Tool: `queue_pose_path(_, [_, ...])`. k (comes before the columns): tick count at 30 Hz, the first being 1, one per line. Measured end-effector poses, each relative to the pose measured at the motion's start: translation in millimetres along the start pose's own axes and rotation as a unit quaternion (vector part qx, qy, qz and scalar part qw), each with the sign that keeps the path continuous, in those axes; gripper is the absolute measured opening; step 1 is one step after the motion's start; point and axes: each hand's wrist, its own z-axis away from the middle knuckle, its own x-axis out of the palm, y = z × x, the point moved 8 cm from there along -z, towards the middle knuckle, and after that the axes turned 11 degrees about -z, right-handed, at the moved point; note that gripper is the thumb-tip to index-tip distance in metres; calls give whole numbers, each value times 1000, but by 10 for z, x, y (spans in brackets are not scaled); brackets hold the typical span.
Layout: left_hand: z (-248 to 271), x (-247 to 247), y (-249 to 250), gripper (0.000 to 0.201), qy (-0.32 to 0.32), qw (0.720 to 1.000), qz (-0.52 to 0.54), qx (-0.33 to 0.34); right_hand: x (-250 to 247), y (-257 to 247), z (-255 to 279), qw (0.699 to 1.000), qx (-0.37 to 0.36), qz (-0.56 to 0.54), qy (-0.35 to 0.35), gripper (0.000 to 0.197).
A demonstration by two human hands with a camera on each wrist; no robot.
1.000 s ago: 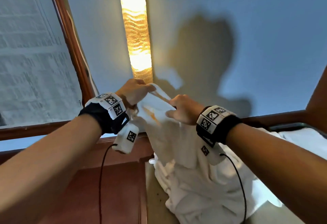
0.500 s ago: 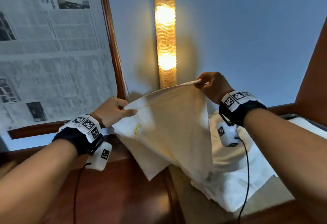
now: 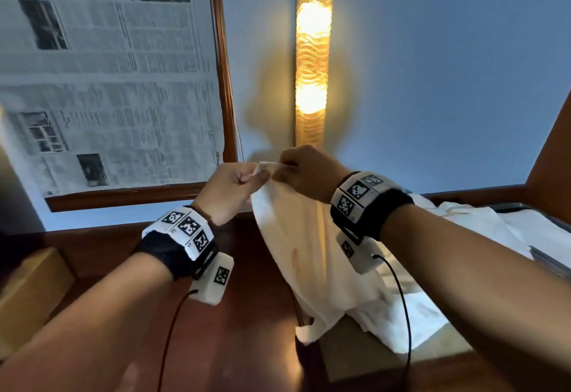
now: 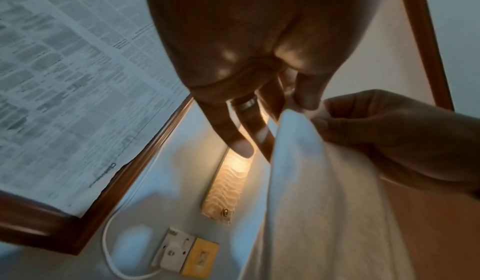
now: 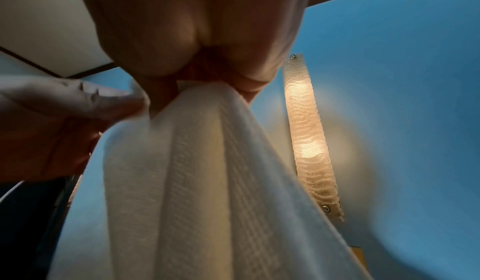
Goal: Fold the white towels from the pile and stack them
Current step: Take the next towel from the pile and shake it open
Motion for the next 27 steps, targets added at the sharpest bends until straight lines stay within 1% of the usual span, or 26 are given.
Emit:
queue_pose_path(1, [-35, 2, 35, 24, 7, 1000, 1, 12, -10, 29, 11, 1000, -1, 3, 0, 30])
queue_pose_path(2, [-70, -5, 73, 27, 15, 1000, -16, 17, -18, 44, 30, 1000, -4, 3, 3, 37])
queue_pose_path(4, [-126, -34, 171, 46, 43, 996, -69, 28, -34, 123, 74, 1000, 4, -19, 18, 45])
queue_pose_path(5, [-160, -77, 178, 51, 60, 995, -81, 24, -31, 225, 107, 999, 14, -44, 27, 45])
queue_pose_path(6, [-180, -134, 197, 50, 77, 993, -82, 19, -18, 363, 154, 997, 30, -64, 32, 45])
queue_pose_path(8, [-169, -323, 151, 40, 125, 988, -89, -6, 59, 755, 295, 995, 69, -69, 22, 42])
queue_pose_path(10, [-95, -577, 65, 28, 188, 976, -99, -37, 165, 1343, 515, 992, 124, -34, -4, 39])
queue_pose_path(12, [4, -742, -7, 25, 234, 966, -97, -55, 244, 1929, 813, 979, 203, 4, -33, 28])
queue_pose_path(13, [32, -758, -32, 24, 239, 965, -90, -58, 245, 2140, 948, 971, 236, 10, -34, 23])
queue_pose_path(14, [45, -726, -47, 23, 237, 967, -76, -59, 223, 2266, 1032, 967, 254, 6, -23, 24])
queue_pose_path(15, [43, -661, -53, 22, 230, 970, -61, -56, 173, 2310, 1039, 968, 249, -10, 7, 27])
queue_pose_path(17, [-11, -445, -47, 21, 206, 976, -33, -55, 9, 2104, 888, 976, 190, -65, 84, 22])
queue_pose_path(18, [-57, -300, -16, 21, 192, 980, -16, -54, -103, 1871, 765, 979, 137, -91, 121, 21])
queue_pose_path(19, [-110, -135, 17, 20, 181, 982, -2, -55, -210, 1602, 627, 980, 75, -109, 145, 23])
queue_pose_path(20, [-161, 30, 85, 18, 169, 984, 17, -50, -304, 1316, 503, 979, 17, -130, 153, 25])
queue_pose_path(21, [-213, 197, 144, 16, 157, 986, 36, -47, -386, 1064, 396, 976, -24, -152, 152, 25])
queue_pose_path(23, [-291, 499, 254, 15, 132, 987, 77, -44, -537, 721, 259, 973, -49, -173, 143, 21])
queue_pose_path(25, [-330, 712, 339, 23, 127, 987, 89, -50, -685, 605, 202, 974, -35, -161, 154, 41])
queue_pose_path(26, [-344, 775, 362, 28, 133, 985, 92, -54, -736, 596, 204, 975, -28, -147, 164, 48])
queue_pose_path(27, [-355, 818, 367, 27, 137, 983, 104, -63, -777, 605, 221, 975, -30, -137, 173, 51])
